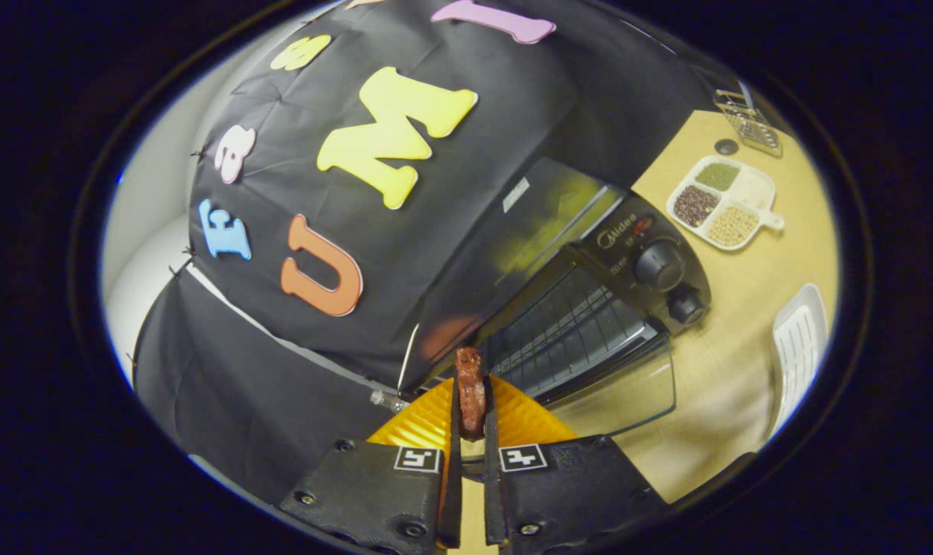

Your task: Open the toaster oven, put the food inside, and close the toaster oven door.

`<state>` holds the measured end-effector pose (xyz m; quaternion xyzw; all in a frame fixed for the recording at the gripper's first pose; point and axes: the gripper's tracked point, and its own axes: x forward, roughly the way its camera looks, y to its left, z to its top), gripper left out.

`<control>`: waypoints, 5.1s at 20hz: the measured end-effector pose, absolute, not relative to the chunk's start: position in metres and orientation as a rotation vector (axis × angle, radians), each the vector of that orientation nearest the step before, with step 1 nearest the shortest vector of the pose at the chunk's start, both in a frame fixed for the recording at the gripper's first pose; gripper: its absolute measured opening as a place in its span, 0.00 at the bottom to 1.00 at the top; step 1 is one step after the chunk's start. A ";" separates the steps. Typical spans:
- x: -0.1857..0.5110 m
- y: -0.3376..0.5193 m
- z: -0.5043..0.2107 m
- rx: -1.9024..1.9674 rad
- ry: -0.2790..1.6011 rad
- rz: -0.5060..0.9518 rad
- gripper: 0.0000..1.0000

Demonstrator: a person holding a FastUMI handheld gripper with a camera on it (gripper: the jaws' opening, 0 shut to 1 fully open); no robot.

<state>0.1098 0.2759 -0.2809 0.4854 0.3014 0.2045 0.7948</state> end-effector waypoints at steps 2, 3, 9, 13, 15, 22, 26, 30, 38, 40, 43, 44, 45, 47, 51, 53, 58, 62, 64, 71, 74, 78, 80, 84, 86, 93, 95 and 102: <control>0.111 0.278 -0.286 1.044 0.642 0.428 0.15; 0.109 0.278 -0.288 1.031 0.636 0.434 0.14; 0.089 0.277 -0.311 1.008 0.652 0.424 0.15; 0.070 0.273 -0.339 1.022 0.689 0.401 0.14; 0.065 0.270 -0.347 1.028 0.677 0.401 0.15; 0.057 0.270 -0.372 1.028 0.640 0.403 0.15; 0.050 0.271 -0.395 0.990 0.657 0.388 0.14; 0.050 0.273 -0.393 1.026 0.646 0.385 0.15; 0.089 0.268 -0.357 1.072 0.597 0.359 0.14; 0.108 0.267 -0.352 1.123 0.583 0.332 0.14; 0.139 0.274 -0.347 1.195 0.550 0.287 0.14; 0.147 0.278 -0.345 1.207 0.545 0.286 0.15; 0.157 0.283 -0.345 1.221 0.532 0.273 0.14; 0.177 0.290 -0.346 1.259 0.506 0.233 0.15; 0.209 0.303 -0.353 1.285 0.453 0.149 0.14; 0.218 0.311 -0.365 1.252 0.480 0.122 0.14; 0.219 0.318 -0.382 1.122 0.539 0.098 0.18; 0.220 0.311 -0.384 0.926 0.559 0.104 0.51; 0.219 0.307 -0.380 0.759 0.553 0.121 0.77; 0.192 0.306 -0.393 0.294 0.599 0.175 1.00; 0.185 0.307 -0.391 0.336 0.625 0.189 1.00; 0.175 0.299 -0.388 0.252 0.651 0.230 1.00; 0.179 0.299 -0.375 0.227 0.595 0.235 1.00; 0.180 0.295 -0.378 0.391 0.597 0.179 1.00; 0.189 0.278 -0.379 0.451 0.553 0.095 1.00; 0.183 0.272 -0.373 0.506 0.541 0.104 1.00; 0.182 0.263 -0.359 0.510 0.498 0.101 1.00; 0.131 0.225 -0.348 0.520 0.507 0.115 1.00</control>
